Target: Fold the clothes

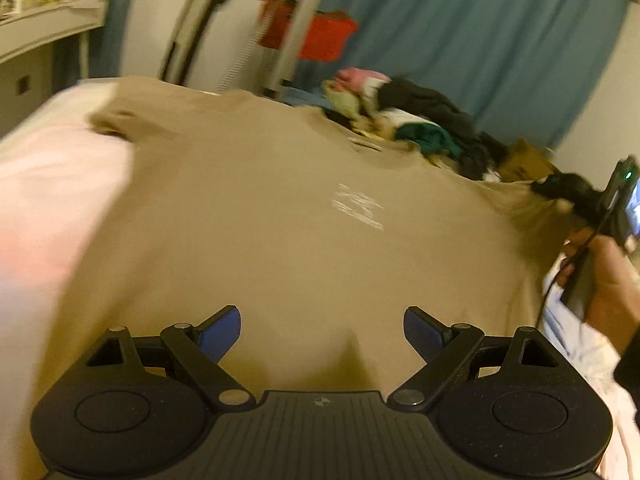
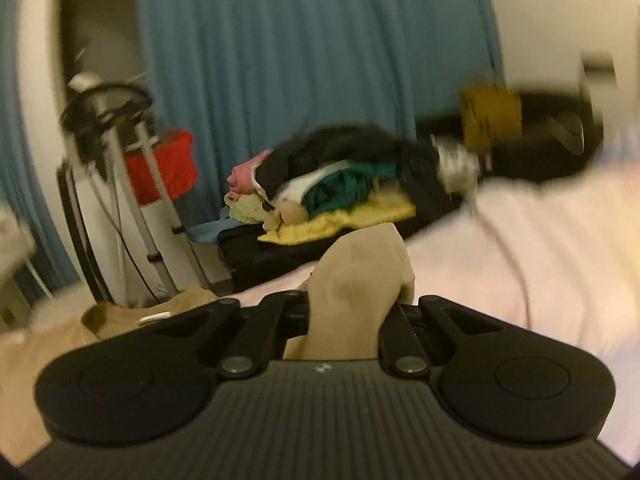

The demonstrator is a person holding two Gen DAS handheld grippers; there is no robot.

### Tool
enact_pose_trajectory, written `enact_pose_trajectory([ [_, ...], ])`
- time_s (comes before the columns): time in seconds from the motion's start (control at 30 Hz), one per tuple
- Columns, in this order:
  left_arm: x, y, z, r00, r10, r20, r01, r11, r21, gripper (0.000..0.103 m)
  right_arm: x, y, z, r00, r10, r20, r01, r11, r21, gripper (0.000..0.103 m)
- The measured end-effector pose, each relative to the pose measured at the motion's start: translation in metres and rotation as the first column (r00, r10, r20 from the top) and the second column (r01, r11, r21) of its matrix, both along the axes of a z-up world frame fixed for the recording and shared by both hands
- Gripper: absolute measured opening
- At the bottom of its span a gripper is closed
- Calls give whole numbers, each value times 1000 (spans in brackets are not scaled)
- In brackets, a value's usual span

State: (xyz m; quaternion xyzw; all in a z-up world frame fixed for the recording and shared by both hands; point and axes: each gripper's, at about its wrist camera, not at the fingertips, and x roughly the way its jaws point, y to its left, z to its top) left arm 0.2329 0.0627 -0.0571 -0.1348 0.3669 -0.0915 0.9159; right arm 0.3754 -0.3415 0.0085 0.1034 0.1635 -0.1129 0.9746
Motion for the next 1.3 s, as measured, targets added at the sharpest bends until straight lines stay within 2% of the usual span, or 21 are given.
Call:
enact_pose_trajectory([
  [0.07, -11, 15, 11, 1000, 25, 13, -25, 1000, 3, 92, 1, 36, 19, 1000, 11, 7, -10, 993, -118, 8],
  [0.13, -22, 33, 21, 999, 47, 19, -47, 999, 24, 94, 4, 78, 33, 999, 34, 3, -32, 969, -246, 9],
  [0.2, -28, 49, 26, 996, 84, 18, -85, 995, 49, 94, 10, 122, 36, 996, 92, -21, -93, 916, -390, 9],
  [0.27, -32, 65, 30, 991, 135, 12, -136, 990, 40, 94, 19, 165, 30, 986, 150, -67, -163, 856, -491, 9],
  [0.43, -21, 96, 27, 980, 198, -31, -200, 977, -78, 94, 51, 247, -3, 961, 212, -176, -274, 806, -524, 9],
  [0.47, -18, 98, 24, 980, 199, -33, -201, 976, -85, 94, 58, 259, -13, 955, 218, -200, -292, 800, -524, 9],
  [0.57, -8, 97, 16, 978, 208, -26, -209, 977, -44, 94, 79, 288, -41, 938, 226, -264, -338, 772, -539, 9],
  [0.6, -5, 97, 14, 977, 211, -33, -213, 976, -43, 93, 85, 289, -46, 936, 220, -274, -339, 775, -534, 9],
  [0.63, -2, 97, 11, 976, 215, -39, -217, 975, -42, 93, 91, 290, -52, 934, 216, -285, -340, 780, -526, 10],
  [0.67, 1, 97, 8, 975, 219, -45, -221, 975, -40, 93, 94, 287, -53, 929, 225, -295, -348, 802, -486, 14],
  [0.7, 4, 97, 6, 974, 222, -51, -224, 974, -39, 93, 95, 282, -52, 917, 252, -309, -369, 831, -417, 34],
  [0.73, 7, 97, 4, 973, 223, -56, -226, 973, -38, 93, 96, 276, -50, 905, 280, -321, -388, 854, -346, 70],
  [0.8, 10, 95, 1, 974, 217, -58, -219, 975, -37, 93, 90, 264, -44, 878, 358, -319, -431, 880, -200, 102],
  [0.93, 13, 88, 0, 979, 197, -51, -198, 980, -23, 93, 43, 246, -14, 871, 424, -248, -457, 884, -94, 103],
  [1.03, 7, 81, 4, 982, 185, -31, -185, 983, -2, 93, -9, 233, 13, 886, 427, -181, -444, 894, -63, 103],
  [1.1, 0, 73, 6, 987, 159, -27, -158, 987, 10, 93, -56, 218, 31, 898, 422, -129, -428, 903, -30, 103],
  [1.17, -9, 63, 7, 992, 123, -27, -123, 992, 20, 93, -106, 196, 43, 909, 411, -72, -409, 912, 43, 103],
  [1.23, -18, 53, 8, 996, 88, -28, -87, 996, 30, 93, -158, 173, 48, 922, 387, -25, -381, 915, 132, 103],
  [1.3, -26, 43, 9, 998, 53, -29, -52, 998, 40, 92, -209, 155, 50, 937, 349, -9, -342, 922, 180, 103],
])
